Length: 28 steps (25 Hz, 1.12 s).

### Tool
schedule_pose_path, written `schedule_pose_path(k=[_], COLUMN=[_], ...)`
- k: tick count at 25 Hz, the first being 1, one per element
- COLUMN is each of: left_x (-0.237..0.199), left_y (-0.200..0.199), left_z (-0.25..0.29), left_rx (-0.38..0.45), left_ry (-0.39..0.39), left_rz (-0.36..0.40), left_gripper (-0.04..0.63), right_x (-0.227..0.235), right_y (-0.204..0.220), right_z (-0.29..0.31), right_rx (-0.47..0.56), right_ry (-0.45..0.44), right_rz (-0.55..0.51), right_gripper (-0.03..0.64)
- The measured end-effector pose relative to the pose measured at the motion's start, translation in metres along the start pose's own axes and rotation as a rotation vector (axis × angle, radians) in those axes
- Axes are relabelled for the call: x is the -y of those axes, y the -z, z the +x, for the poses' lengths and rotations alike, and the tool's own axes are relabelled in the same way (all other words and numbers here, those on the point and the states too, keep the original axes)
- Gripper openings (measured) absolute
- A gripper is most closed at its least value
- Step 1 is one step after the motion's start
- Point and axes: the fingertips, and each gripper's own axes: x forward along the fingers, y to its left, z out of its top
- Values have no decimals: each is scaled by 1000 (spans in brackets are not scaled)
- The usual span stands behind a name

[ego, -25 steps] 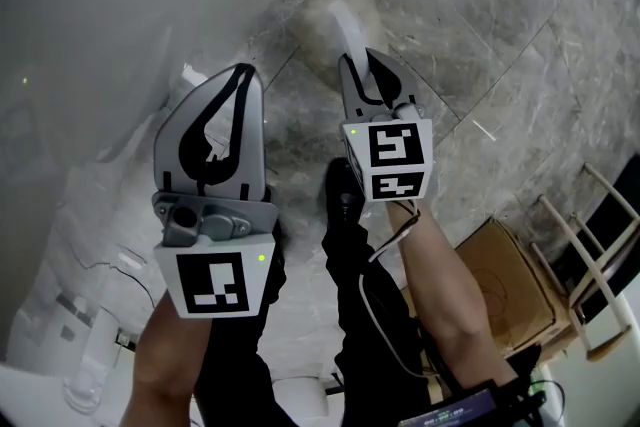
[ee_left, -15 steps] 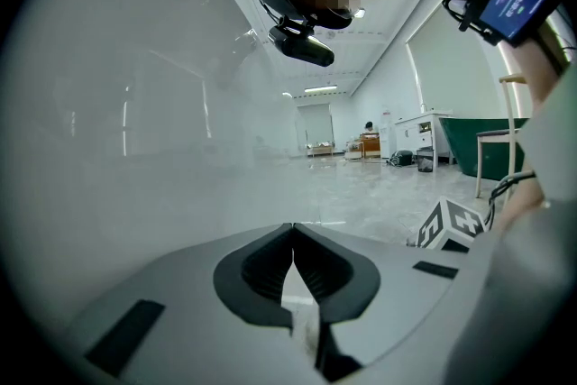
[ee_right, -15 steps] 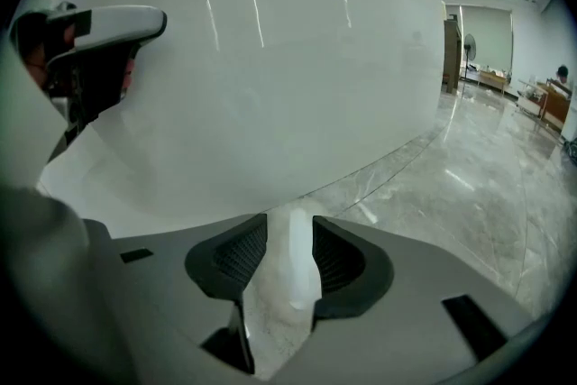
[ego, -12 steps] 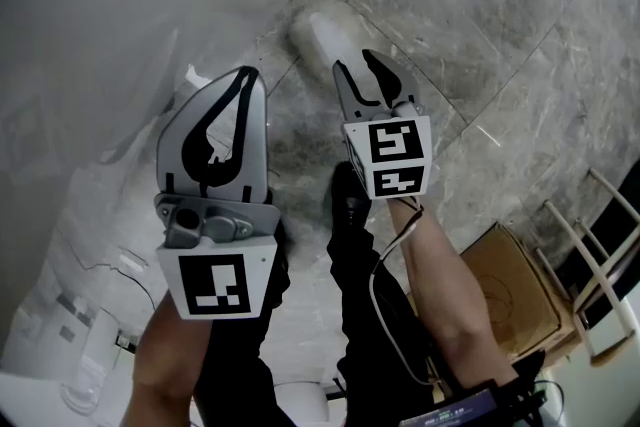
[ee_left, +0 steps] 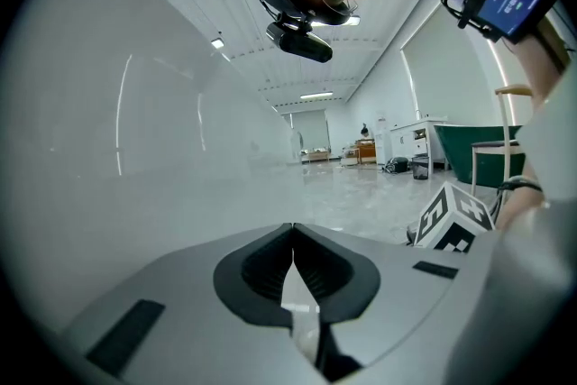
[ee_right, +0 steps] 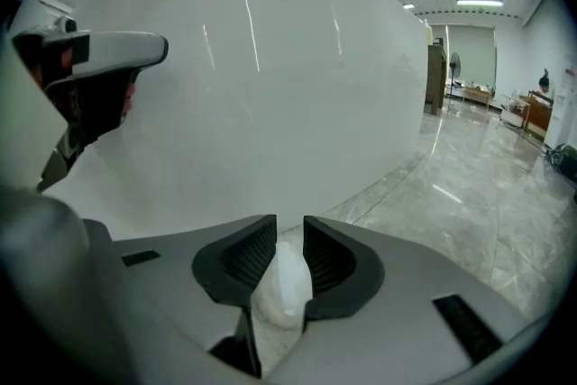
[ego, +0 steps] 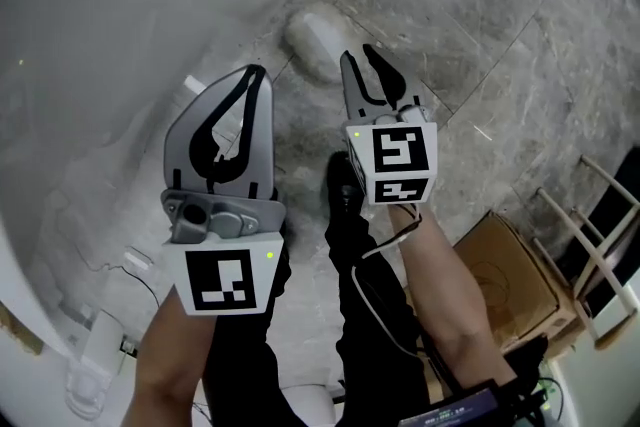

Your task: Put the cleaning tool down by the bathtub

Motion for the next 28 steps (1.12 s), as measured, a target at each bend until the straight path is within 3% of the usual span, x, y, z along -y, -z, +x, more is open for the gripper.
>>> schedule_pose_path(k=[7, 12, 16, 22, 28], left_x=[-7, -24, -52, -62, -57], left_y=[-113, -232, -347, -501, -596], left_z=[-31, -74, -108, -205, -301], left_rx=[64, 100, 182, 276, 391], left_ry=[-25, -74, -113, -136, -137], left_rz=[-19, -42, -12, 41, 60], left_gripper=[18, 18, 18, 18, 18], right_x=[-5, -31, -49, -92, -139], right_y=[-111, -205, -313, -447, -509], right_z=[-95, -206, -288, -452, -580], right_rx=[136, 194, 329, 509, 649], right_ry=[78, 103, 109, 113, 156], right_rz=[18, 60, 36, 11, -39], right_gripper=[15, 15, 14, 14, 14])
